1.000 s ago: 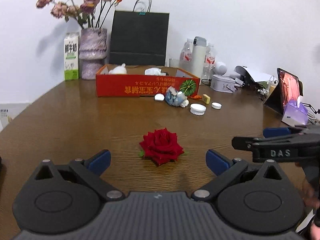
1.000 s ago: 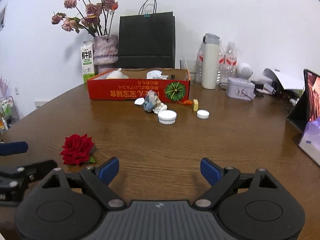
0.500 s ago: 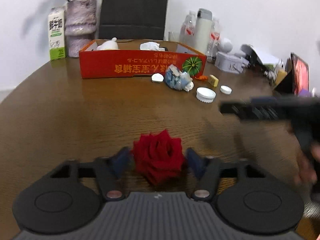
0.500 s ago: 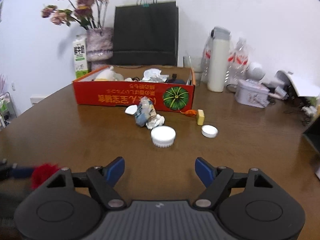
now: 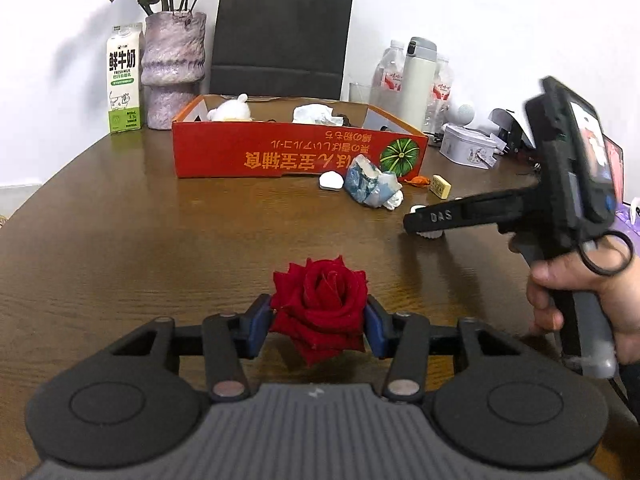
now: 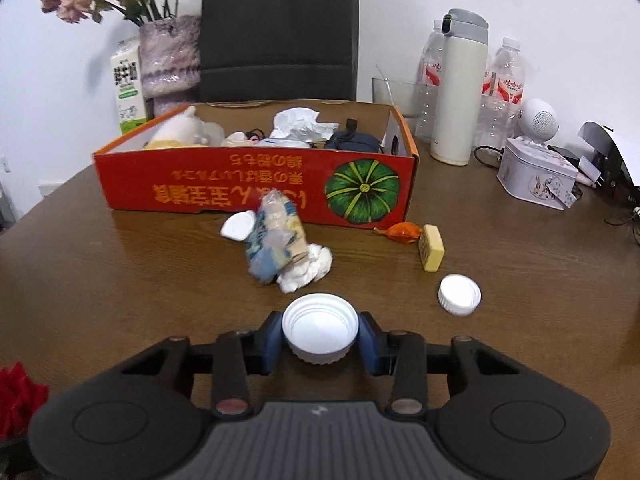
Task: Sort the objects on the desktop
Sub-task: 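Grasp the white bottle cap with the right tool while the left tool grasps the red rose, then carry the cap with the right tool while the left tool carries the rose to the box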
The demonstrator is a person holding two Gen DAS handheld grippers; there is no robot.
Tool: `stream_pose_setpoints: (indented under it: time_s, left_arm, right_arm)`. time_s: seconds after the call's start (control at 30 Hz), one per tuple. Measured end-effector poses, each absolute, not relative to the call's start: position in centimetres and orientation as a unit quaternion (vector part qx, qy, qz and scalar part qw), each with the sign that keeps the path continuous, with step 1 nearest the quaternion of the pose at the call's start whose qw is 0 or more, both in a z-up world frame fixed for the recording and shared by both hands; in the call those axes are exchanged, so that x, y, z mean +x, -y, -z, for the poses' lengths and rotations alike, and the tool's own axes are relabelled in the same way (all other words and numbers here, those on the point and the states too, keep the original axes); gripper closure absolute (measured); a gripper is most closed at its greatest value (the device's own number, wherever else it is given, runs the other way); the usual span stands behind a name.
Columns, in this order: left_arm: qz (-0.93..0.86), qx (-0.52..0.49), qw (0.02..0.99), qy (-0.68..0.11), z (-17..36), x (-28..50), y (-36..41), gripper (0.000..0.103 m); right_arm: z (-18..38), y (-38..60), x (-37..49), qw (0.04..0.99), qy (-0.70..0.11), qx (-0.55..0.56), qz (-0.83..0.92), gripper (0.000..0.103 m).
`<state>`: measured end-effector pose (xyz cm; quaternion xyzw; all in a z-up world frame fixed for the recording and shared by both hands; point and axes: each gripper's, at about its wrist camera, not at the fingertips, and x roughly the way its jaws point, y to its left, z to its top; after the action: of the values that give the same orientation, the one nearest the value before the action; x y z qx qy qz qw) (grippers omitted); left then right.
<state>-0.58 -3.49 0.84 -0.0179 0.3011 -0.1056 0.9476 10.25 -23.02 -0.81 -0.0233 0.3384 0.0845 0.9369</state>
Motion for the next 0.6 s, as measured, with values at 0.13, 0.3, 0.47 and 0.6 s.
stream_pose_setpoints:
  time_s: [0.13,0.3,0.47,0.6]
  left_arm:
    - [0.110,-0.021,0.948,-0.297,-1.1,-2.1,3.6,0.054]
    - [0.120,-0.023,0.941,-0.315,-1.3,-3.5,4.2,0.054]
    - [0.137,-0.020,0.943,-0.303,-2.4,-5.9,4.7,0.054]
    - [0.140,-0.031,0.950,-0.279,-4.0,-6.4,4.6,0.054]
  right_arm:
    - [-0.1,23.2,5.5,0.941,-0.322,-0.020,-0.103,0.064]
    - [-1.3,24.0,-2.0,0.948,-0.296,-0.008,-0.116,0.064]
    - [-2.1,24.8,-7.9,0.954,-0.277,-0.018,-0.110,0.064]
    - [-3.1,25.6,-10.1,0.959,-0.258,-0.008,-0.117,0.064]
